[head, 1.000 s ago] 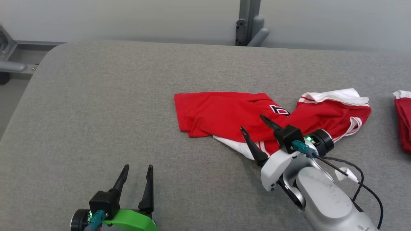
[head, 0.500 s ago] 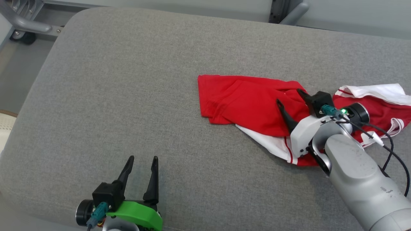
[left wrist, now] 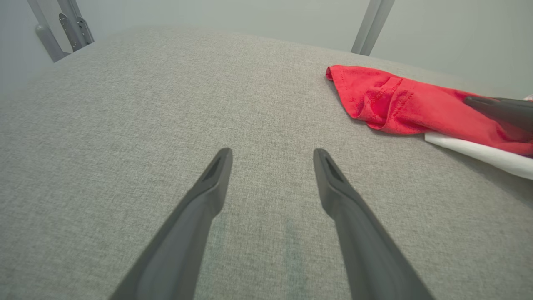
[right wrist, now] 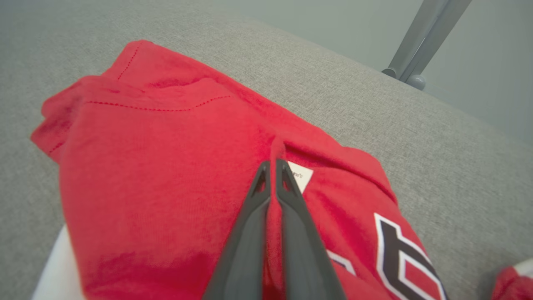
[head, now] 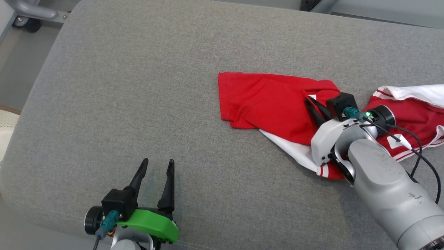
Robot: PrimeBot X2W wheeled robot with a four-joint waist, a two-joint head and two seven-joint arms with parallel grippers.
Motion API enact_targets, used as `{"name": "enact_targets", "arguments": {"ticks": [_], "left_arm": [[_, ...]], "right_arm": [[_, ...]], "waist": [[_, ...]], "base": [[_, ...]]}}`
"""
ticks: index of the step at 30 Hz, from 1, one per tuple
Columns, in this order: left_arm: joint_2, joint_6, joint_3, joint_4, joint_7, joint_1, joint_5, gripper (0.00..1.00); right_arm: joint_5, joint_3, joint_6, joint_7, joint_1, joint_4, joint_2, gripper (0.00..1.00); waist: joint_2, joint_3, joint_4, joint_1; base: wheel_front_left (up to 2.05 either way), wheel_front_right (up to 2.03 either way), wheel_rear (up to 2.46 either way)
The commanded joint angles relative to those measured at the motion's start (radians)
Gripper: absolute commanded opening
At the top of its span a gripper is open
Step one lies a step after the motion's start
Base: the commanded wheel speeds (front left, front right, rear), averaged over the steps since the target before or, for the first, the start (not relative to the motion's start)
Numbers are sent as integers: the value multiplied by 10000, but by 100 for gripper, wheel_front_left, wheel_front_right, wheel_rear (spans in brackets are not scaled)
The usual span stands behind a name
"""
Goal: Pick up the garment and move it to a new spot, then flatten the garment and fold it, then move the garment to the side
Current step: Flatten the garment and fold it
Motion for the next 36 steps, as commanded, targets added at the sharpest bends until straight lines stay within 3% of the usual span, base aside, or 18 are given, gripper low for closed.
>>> {"name": "enact_targets", "arguments": {"ticks": [1,10,19,20,21,25,28,33,36], "left_arm": [[24,67,13,24,-7,-63,19,100],[24,26,-165,-47,-7,-279,-104,100],[24,-27,-816,-166,-7,-848,-337,100],[24,-19,-929,-169,-7,-914,-372,100],[21,10,-1009,-172,-7,-951,-400,100],[23,146,-1124,-159,-7,-939,-488,100],[24,219,-1047,-112,-9,-740,-536,100],[26,154,-790,38,-9,-546,-285,100],[29,70,-613,105,-7,-475,-58,100]], "right_arm": [[186,44,-13,-78,-162,52,-93,0],[280,-253,-13,-279,-1037,-436,-464,0],[-1579,-2578,-12,-292,-2832,-727,-1109,0],[-1929,-2952,-13,-293,-2984,-617,-1210,22],[-2201,-3353,-13,-293,-3054,-503,-1231,100],[-3028,-4465,-12,-294,-2988,-635,-833,100],[-3288,-4538,-5,-292,-2314,-1130,-249,100],[-2455,-3673,-13,-292,-1026,-2304,445,100],[-1802,-3033,-13,-291,-93,-3008,489,100]], "waist": [[91,20,-9,0],[91,322,116,0],[91,1136,1156,0],[91,1196,1268,0],[91,1240,1352,0],[91,1225,1421,0],[91,1026,1194,0],[91,447,427,0],[91,62,-62,0]], "base": [[0,0,0],[0,0,0],[0,0,0],[0,0,0],[0,0,0],[0,0,0],[0,0,0],[0,0,0],[0,0,0]]}}
